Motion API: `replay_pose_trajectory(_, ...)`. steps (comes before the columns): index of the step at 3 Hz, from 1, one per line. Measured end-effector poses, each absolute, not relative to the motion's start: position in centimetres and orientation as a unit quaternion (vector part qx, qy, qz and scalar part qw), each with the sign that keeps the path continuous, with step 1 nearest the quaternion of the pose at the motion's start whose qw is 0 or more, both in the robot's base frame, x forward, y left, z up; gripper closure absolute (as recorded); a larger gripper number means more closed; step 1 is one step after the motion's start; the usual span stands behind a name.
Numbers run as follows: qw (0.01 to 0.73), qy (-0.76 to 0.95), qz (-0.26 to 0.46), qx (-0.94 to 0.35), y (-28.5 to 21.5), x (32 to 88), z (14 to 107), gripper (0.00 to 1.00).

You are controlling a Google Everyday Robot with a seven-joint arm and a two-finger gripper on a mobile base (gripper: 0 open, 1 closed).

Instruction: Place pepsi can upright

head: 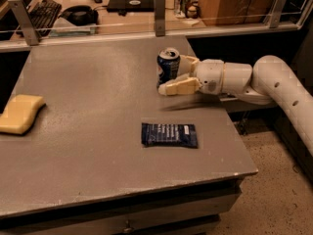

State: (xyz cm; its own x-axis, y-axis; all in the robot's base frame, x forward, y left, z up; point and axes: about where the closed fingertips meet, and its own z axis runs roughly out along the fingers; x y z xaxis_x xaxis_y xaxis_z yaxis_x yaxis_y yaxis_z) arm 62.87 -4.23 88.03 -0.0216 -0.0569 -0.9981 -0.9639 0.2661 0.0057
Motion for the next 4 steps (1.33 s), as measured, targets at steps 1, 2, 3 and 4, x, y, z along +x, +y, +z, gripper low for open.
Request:
replay_pose_trajectory(1,0.537,0.593,0.406,-0.442,-5.6,62.3,88.1,0.00)
replay_pose_trajectory(2,0.532,0.613,0.357,-0.462,-10.9,62.2,90.2,0.00)
replay_pose_trajectory(3,0.529,0.629,0.314,-0.476,-15.9,62.4,92.1,0.00)
replay_pose_trajectory(4,0.531,0.627,0.313,-0.476,-16.0,62.5,92.4,0.00)
